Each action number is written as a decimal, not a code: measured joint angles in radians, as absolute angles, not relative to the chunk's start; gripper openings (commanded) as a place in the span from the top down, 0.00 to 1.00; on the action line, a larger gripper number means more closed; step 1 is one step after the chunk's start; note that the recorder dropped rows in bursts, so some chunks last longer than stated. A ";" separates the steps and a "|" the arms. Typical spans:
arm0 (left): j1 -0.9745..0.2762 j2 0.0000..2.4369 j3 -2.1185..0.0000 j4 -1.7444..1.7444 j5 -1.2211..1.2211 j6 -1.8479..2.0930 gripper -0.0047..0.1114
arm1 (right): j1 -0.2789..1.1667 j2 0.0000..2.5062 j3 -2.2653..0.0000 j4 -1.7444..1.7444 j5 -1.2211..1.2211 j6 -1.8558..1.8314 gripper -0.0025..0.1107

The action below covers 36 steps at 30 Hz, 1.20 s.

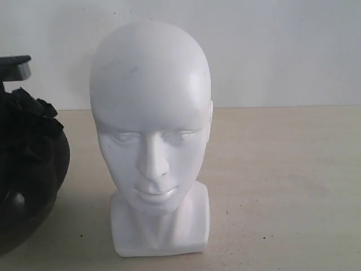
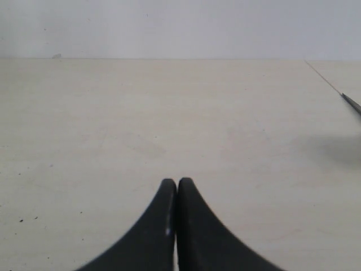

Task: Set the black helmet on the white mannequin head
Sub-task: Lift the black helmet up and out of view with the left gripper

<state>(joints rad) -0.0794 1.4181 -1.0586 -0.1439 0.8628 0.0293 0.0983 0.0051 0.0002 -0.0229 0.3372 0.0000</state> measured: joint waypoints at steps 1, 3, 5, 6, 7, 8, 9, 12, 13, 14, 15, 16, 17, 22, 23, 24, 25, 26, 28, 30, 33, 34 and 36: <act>-0.079 1.395 -1.060 -0.134 0.863 0.029 0.92 | 0.098 0.005 0.000 -0.023 0.337 0.000 0.98; -0.079 1.326 -1.080 -0.122 0.859 0.029 0.92 | 0.098 0.005 0.000 -0.023 0.337 0.000 0.98; -0.079 1.275 -1.084 -0.121 0.852 0.029 0.92 | 0.098 0.005 0.000 -0.023 0.337 0.000 0.98; -0.079 1.256 -1.086 -0.120 0.852 0.029 0.92 | 0.098 0.005 0.000 -0.023 0.337 0.000 0.98; -0.079 1.220 -1.086 -0.118 0.851 0.029 0.92 | 0.098 0.005 0.000 -0.023 0.337 0.000 0.98; -0.079 1.193 -1.086 -0.115 0.847 0.028 0.92 | 0.098 0.005 0.000 -0.023 0.337 0.000 0.98; -0.079 1.152 -1.086 -0.113 0.834 0.030 0.92 | 0.098 0.005 0.000 -0.023 0.337 0.000 0.98; -0.079 1.065 -1.086 -0.109 0.815 0.039 0.92 | 0.098 0.005 0.000 -0.023 0.337 0.000 0.98; -0.079 1.041 -1.086 -0.109 0.810 0.041 0.92 | 0.098 0.005 0.000 -0.023 0.337 0.000 0.98; -0.079 1.010 -1.086 -0.109 0.804 0.043 0.92 | 0.098 0.005 0.000 -0.023 0.337 0.000 0.98; -0.079 0.980 -1.091 -0.109 0.800 0.045 0.92 | 0.098 0.005 0.000 -0.023 0.337 0.000 0.98; -0.079 0.957 -1.097 -0.109 0.800 0.045 0.92 | 0.098 0.005 0.000 -0.023 0.337 0.000 0.98; -0.079 0.931 -1.104 -0.109 0.800 0.045 0.92 | 0.098 0.005 0.000 -0.023 0.337 0.000 0.98; -0.079 0.829 -1.167 -0.153 0.789 0.067 0.92 | 0.098 0.005 0.000 -0.023 0.337 0.000 0.98; -0.079 0.813 -1.181 -0.178 0.789 0.085 0.92 | 0.098 0.005 0.000 -0.023 0.337 0.000 0.98; -0.079 0.798 -1.194 -0.209 0.786 0.109 0.92 | 0.098 0.005 0.000 -0.023 0.337 0.000 0.98; -0.079 0.785 -1.207 -0.247 0.784 0.142 0.92 | 0.098 0.005 0.000 -0.023 0.337 0.000 0.98; -0.079 0.777 -1.217 -0.291 0.785 0.177 0.92 | 0.098 0.005 0.000 -0.023 0.337 0.000 0.98; -0.079 0.758 -1.238 -0.389 0.780 0.252 0.92 | 0.098 0.005 0.000 -0.023 0.337 0.000 0.98; -0.079 0.751 -1.255 -0.470 0.778 0.310 0.92 | 0.098 0.005 0.000 -0.023 0.337 0.000 0.98; -0.079 0.749 -1.274 -0.573 0.778 0.388 0.92 | 0.098 0.005 0.000 -0.023 0.337 0.000 0.98; -0.079 0.749 -1.275 -0.609 0.776 0.422 0.92 | 0.098 0.005 0.000 -0.023 0.337 0.000 0.98; -0.079 0.749 -1.275 -0.684 0.764 0.497 0.92 | 0.098 0.005 0.000 -0.023 0.337 0.000 0.98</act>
